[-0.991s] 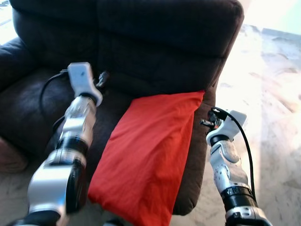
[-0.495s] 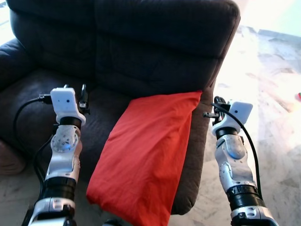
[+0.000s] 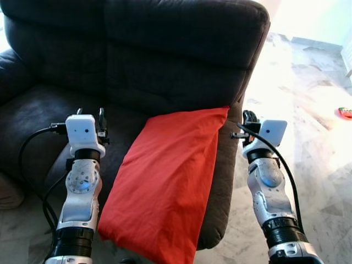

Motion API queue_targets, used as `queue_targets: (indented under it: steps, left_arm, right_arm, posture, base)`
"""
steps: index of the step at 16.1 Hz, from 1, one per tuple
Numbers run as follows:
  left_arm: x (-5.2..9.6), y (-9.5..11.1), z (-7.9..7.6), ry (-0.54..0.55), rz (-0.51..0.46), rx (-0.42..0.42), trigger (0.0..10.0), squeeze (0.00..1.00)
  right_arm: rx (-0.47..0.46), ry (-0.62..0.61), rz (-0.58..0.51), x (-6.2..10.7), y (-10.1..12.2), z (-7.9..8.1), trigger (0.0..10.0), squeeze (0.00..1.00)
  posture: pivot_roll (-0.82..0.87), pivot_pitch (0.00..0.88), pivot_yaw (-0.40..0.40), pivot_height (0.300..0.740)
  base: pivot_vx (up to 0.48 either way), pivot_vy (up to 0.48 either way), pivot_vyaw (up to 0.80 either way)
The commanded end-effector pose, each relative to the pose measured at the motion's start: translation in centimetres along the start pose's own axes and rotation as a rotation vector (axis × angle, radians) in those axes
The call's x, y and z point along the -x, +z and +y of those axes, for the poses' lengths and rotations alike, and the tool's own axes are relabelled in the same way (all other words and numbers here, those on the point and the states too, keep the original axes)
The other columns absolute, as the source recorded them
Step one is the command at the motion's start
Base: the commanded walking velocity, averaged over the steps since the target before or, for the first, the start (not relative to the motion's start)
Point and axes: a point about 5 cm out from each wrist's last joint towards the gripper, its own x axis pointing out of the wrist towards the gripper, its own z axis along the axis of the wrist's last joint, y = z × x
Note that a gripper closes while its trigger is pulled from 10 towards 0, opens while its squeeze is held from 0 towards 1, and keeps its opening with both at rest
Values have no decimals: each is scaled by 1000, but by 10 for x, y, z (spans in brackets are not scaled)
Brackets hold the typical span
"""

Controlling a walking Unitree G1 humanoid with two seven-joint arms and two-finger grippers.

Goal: Move the pillow to the sofa from floor

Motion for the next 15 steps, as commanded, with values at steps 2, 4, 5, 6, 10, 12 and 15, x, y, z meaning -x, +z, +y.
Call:
queue_targets:
  steps: [2,4,5,6,10,12,15]
  left_arm:
    - [1,2,0,3,3,12,10000,0]
    - [2,2,1,6,9,14,10000,0]
    - [2,2,1,4,13,8,10000,0]
    - [3,2,1,4,14,8,10000,0]
    - [4,-3,4,2,41,-5,10000,0]
    - [6,-3,5,3,46,1,10000,0]
    - [7,-3,3,-3,46,13,10000,0]
  right_arm:
    - [6,0,13,0,-4,0,10000,0]
    - [4,3,13,0,-4,2,10000,0]
    - [5,10,16,0,-5,4,10000,0]
    - [6,11,18,0,-5,4,10000,0]
    - [-4,9,29,1,-8,5,10000,0]
    - [-4,11,34,2,-10,6,10000,0]
    - [-3,15,30,2,-9,8,10000,0]
  posture:
    - [113,111,-74,730]
    - [116,108,-73,730]
    - [116,106,-71,730]
    - [116,106,-71,730]
    - [120,97,-66,730]
    - [121,92,-64,730]
    - [123,89,-65,730]
  base:
    - [0,0,0]
    - [0,0,0]
    - [0,0,0]
    - [0,0,0]
    - [0,0,0]
    - [0,0,0]
    - [0,0,0]
